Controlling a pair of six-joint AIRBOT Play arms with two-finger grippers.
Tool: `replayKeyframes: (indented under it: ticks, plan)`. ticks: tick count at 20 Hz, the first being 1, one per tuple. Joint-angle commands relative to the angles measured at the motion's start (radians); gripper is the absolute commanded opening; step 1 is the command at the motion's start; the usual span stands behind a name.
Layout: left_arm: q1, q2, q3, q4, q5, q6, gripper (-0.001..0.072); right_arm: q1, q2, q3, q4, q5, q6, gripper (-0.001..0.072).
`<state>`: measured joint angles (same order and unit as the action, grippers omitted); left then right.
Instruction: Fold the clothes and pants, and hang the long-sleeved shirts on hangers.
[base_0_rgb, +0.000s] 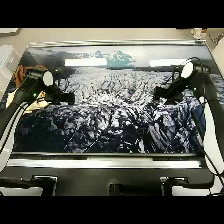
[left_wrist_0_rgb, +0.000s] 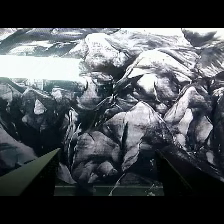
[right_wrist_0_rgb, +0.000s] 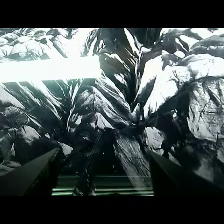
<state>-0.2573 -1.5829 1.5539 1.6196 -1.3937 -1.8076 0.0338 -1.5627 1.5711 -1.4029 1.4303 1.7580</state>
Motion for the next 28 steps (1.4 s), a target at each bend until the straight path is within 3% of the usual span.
replayKeyframes:
  ticks: [1, 15, 19, 20, 22, 23, 25, 26, 28]
  plan:
    - [0.0, -0.001, 0.0, 0.0, 0.0, 0.0, 0.0663, 0.001, -0.001, 0.0, 0.0, 0.0, 0.0, 0.0623]
    - [0.0, -0.001, 0.0, -0.002, 0.009, -0.012, 0.0663, 0.001, -0.001, 0.0, 0.014, -0.001, 0.0, 0.0623]
    - [0.0, -0.001, 0.0, -0.037, 0.142, -0.018, 0.0663, 0.001, -0.001, -0.001, -0.037, 0.001, -0.064, 0.0634]
    - [0.0, -0.001, 0.0, -0.045, 0.171, -0.017, 0.0664, 0.001, -0.001, 0.0, -0.056, 0.0, -0.079, 0.0692]
    - [0.01, -0.001, 0.012, 0.01, 0.274, 0.023, 0.0668, 0.001, -0.001, -0.001, -0.09, -0.001, -0.079, 0.0696]
    - [0.028, -0.001, 0.034, 0.093, 0.3, 0.083, 0.0669, 0.001, -0.001, 0.0, -0.105, 0.0, -0.079, 0.0696]
    - [0.108, -0.003, 0.1, 0.32, 0.273, 0.069, 0.0668, 0.001, -0.001, -0.001, -0.11, 0.001, -0.07, 0.0696]
    - [0.182, -0.003, 0.134, 0.353, 0.243, 0.024, 0.0668, 0.001, -0.001, -0.001, -0.109, 0.0, -0.067, 0.0696]
    - [0.4, -0.003, 0.157, 0.22, 0.191, -0.056, 0.0668, 0.001, -0.001, -0.001, -0.107, -0.001, -0.059, 0.0693]
